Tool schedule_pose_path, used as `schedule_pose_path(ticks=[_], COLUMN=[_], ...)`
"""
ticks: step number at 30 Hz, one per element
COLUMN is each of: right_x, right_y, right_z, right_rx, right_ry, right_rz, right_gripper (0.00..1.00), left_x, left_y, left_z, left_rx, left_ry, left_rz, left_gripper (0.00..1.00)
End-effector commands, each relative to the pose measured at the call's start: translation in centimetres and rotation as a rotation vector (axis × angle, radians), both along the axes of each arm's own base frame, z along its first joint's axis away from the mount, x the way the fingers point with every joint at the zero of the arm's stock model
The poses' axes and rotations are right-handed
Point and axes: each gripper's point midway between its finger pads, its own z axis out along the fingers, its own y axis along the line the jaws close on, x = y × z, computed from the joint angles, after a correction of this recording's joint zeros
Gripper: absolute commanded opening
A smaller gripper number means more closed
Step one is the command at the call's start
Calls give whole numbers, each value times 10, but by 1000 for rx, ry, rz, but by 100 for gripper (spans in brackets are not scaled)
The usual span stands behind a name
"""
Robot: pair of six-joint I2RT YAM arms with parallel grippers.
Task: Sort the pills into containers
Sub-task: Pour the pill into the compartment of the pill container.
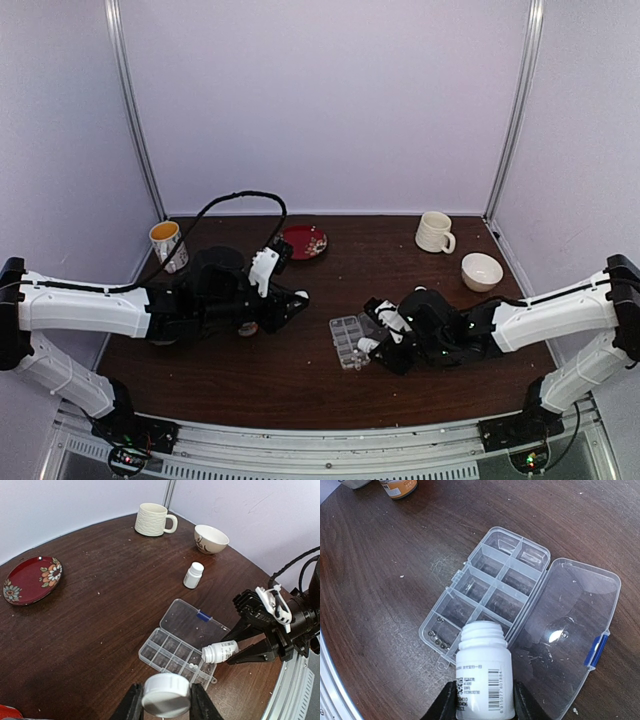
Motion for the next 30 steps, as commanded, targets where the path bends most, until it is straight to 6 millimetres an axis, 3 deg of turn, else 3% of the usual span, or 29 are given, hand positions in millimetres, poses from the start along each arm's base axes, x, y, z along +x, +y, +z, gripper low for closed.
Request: schedule_pose_path(ticks=[1,4,8,12,16,20,23,27,30], right_x=[3,3,2,2,2,1,2,1,-2], right_y=[4,0,5,3,6,4,5,1,7], right_z=[11,-3,10,5,20,1,16,5,11], right_rx=[43,-65,25,-46,66,-74,21,-56,15], right_ry=[-39,-1,-30,-8,-41,11,-29,4,1], right_rz=[-8,-6,-7,0,-14,9,-7,-7,2], right_gripper=[0,0,0,0,0,0,0,0,0], left_x=[0,1,0,0,0,0,0,0,0], left_y=[-7,-7,-7,-7,-7,-7,-7,-7,-8], left_z=[10,10,10,10,10,9,10,9,10], left_rx=[-19,-20,-17,-18,-17,-17,-16,-15,-18], left_ry=[-24,-25,-25,-24,-24,-24,-23,-24,-25], left_rz=[-15,-15,-15,-15,-15,-15,-15,-13,-15], left_gripper=[0,0,0,0,0,0,0,0,0])
